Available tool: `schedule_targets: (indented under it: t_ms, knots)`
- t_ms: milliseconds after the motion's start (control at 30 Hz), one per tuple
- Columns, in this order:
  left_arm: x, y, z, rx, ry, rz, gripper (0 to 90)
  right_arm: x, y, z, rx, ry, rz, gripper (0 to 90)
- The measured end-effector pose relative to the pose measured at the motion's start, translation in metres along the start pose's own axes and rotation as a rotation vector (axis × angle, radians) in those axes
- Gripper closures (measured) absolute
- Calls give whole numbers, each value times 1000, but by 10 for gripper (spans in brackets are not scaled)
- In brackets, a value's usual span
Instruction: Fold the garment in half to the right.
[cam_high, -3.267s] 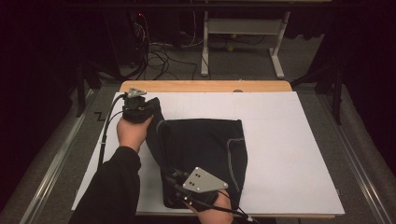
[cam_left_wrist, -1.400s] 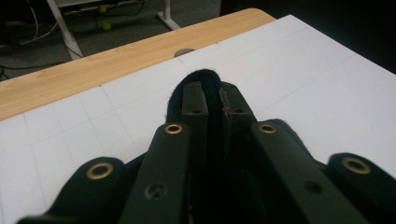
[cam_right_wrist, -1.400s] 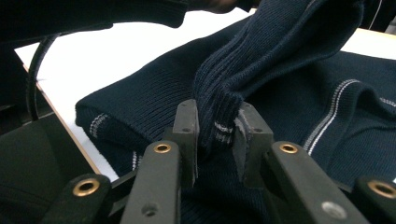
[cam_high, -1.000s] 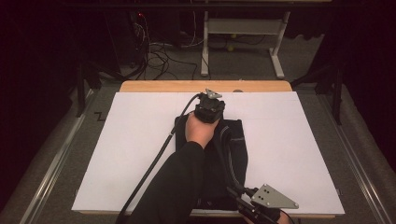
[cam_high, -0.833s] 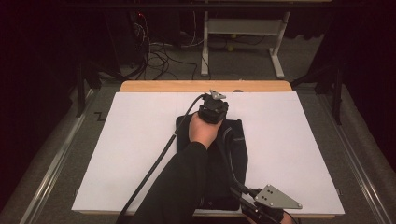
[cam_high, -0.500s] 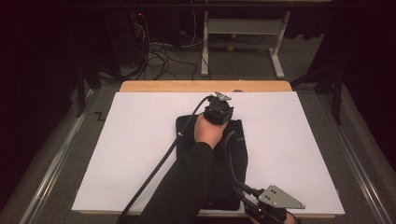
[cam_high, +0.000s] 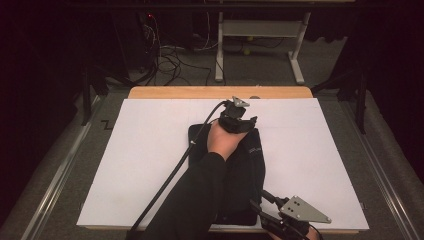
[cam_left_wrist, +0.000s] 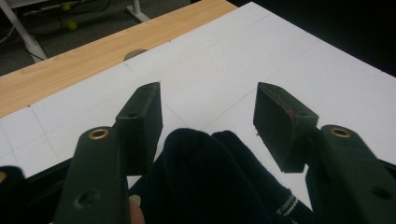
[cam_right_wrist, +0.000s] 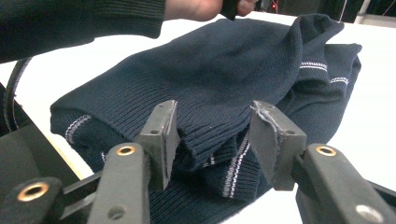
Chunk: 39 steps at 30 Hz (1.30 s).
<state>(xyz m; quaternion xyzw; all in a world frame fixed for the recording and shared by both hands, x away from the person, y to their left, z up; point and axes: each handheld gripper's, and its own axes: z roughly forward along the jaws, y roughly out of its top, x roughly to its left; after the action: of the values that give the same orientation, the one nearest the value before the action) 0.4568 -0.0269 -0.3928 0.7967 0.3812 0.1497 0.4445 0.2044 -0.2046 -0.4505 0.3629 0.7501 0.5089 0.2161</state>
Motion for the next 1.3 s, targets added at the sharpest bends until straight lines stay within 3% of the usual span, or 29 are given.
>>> schedule_targets:
  t_ms: [133,233,400,700,900,1133,1300]
  knots:
    - [8,-6,-8,20,-27,-20,378,-1,-1,1,-11,0,7,496]
    - [15,-15,-19,9,0,-10,338,-2,-1,3,-9,1,3,487]
    - [31,-30,-42,-27,24,-46,244,-3,-1,4,-8,-2,5,481]
    - [54,-58,-85,-62,3,-80,138,-3,-1,6,0,-12,-8,473]
    - [66,-83,-101,-65,-11,-79,115,-3,-2,6,-1,-18,-1,468]
    - [78,-123,-122,-49,-18,-75,0,-5,-2,5,-5,-24,7,459]
    - [92,-158,-140,-32,10,-91,0,-7,-2,5,-2,-35,18,428]
